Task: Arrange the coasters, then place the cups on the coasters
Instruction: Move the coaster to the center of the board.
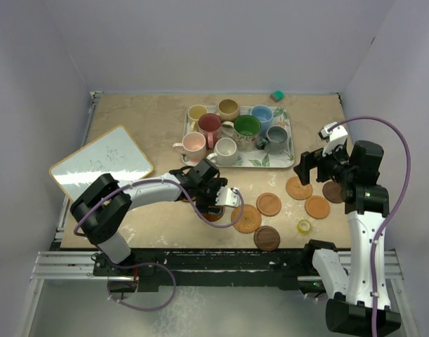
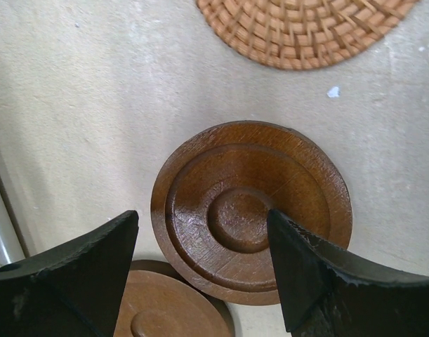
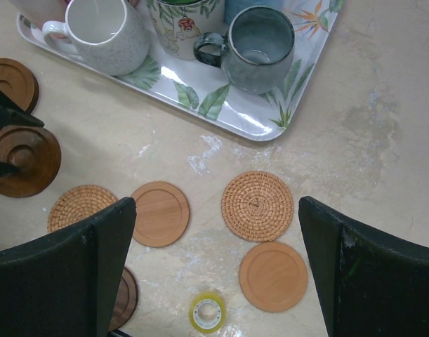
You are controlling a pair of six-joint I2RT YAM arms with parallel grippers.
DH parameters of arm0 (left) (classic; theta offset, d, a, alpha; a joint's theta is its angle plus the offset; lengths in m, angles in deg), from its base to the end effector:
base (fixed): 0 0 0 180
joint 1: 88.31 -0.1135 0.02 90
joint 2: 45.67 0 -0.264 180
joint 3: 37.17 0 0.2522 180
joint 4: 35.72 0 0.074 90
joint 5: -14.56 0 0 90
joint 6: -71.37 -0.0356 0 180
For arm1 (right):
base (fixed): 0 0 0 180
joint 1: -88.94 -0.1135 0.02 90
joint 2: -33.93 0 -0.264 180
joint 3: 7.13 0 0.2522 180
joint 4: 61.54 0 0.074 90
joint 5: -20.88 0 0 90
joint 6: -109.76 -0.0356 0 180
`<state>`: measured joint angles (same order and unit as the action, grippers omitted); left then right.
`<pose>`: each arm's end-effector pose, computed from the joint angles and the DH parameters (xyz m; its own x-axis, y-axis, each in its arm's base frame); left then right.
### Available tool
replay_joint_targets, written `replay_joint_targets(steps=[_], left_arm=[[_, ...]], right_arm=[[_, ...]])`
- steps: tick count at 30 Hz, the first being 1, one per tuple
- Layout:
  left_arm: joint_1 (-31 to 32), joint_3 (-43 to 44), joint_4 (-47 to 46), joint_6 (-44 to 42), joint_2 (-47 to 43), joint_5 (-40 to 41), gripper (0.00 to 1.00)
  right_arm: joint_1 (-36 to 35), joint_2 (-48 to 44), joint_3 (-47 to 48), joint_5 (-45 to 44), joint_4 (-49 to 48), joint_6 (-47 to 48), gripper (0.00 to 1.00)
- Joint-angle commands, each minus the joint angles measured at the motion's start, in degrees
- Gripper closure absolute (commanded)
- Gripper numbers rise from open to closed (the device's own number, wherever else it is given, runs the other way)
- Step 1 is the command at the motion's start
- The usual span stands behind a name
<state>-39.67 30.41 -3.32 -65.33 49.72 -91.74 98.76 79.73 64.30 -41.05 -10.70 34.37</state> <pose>0.2050 -0.2480 0.1648 0.1981 0.8321 -0.5180 0.9746 -0.1109 0.1945 0.1592 -0.0106 0.3670 -0.3383 -0.1673 -0.9261 -0.3662 0.9299 -0.0343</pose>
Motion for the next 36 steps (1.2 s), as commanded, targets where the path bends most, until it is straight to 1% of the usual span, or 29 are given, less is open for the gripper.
replay_joint_targets(steps=[1, 5, 13, 19, 23, 36], left_arm=[[0.98, -4.42, 8.07, -0.82, -1.42, -0.61, 0.28], [0.97, -5.92, 8.62, -1.17, -2.50, 0.81, 0.28], [1.02, -8.68, 12.48, -1.25, -7.43, 2.01, 0.28], [1.02, -12.35, 13.63, -1.20, -11.34, 5.38, 0.28], [0.64, -14.25, 12.59, -1.09, -13.54, 8.87, 0.28], [-0.17, -14.95, 13.56, -2.00, -14.53, 12.89, 0.28]], right_arm=[[0.19, 0.26, 0.89, 0.94, -0.84, 0.59, 0.00], [0.19, 0.17, 1.04, 0.89, -0.76, 0.66, 0.00], [0.19, 0.09, 1.04, 1.03, -0.70, 0.77, 0.00], [0.19, -0.10, 1.03, 1.10, -0.69, 0.84, 0.00], [0.19, -0.08, 1.02, 1.17, -0.64, 0.83, 0.00], [0.20, -0.12, 1.04, 1.14, -0.69, 0.77, 0.00]])
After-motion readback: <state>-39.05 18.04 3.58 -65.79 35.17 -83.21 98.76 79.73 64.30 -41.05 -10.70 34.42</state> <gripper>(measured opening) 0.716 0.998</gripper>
